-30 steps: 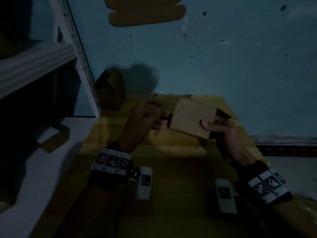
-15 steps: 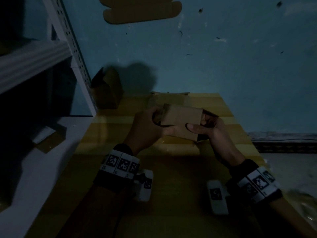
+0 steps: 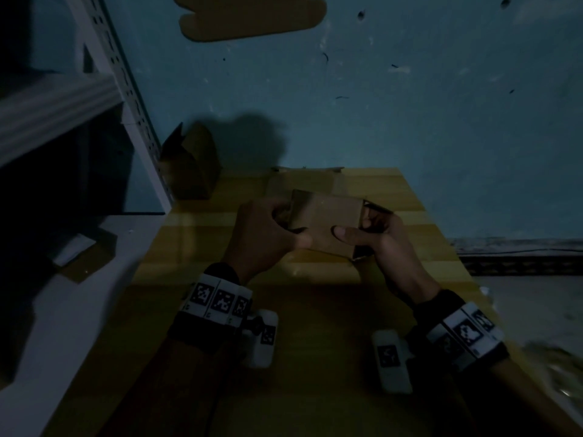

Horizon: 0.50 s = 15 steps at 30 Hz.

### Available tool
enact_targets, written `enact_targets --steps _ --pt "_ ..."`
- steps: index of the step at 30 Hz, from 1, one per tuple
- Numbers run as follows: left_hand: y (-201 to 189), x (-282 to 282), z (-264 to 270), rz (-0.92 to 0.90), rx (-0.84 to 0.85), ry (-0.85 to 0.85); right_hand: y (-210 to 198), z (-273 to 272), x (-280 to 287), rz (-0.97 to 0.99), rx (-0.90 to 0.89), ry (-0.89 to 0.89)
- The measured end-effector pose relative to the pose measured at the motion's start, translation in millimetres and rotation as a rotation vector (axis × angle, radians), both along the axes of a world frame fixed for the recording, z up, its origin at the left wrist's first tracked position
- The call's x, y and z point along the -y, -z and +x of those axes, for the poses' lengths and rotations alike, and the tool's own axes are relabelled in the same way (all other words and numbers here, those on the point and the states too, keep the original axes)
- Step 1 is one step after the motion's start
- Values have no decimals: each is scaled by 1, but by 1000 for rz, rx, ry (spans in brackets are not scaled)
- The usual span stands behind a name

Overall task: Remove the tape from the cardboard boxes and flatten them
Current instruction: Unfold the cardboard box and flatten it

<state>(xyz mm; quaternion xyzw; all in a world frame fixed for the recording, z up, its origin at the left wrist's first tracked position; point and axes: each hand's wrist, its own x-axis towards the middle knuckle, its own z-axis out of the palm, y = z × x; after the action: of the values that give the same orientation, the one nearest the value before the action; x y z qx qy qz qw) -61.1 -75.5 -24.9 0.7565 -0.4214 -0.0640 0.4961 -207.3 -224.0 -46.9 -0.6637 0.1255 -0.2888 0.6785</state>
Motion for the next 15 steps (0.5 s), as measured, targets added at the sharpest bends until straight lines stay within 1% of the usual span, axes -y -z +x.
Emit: enact_targets --steps 4,10,12,14,15 --pt "1 0 -1 -1 48 -15 1 1 0 -3 -19 12" --pt "1 -1 2 -12 45 -5 -2 -1 2 -3 -32 34" --pt "2 -1 7 -61 -8 -13 -3 -2 4 6 -6 46" --pt "2 -2 13 -170 -62 -45 -5 -2 5 27 15 58" --pt "1 -2 16 -227 -56 -59 -5 -2 5 29 21 65"
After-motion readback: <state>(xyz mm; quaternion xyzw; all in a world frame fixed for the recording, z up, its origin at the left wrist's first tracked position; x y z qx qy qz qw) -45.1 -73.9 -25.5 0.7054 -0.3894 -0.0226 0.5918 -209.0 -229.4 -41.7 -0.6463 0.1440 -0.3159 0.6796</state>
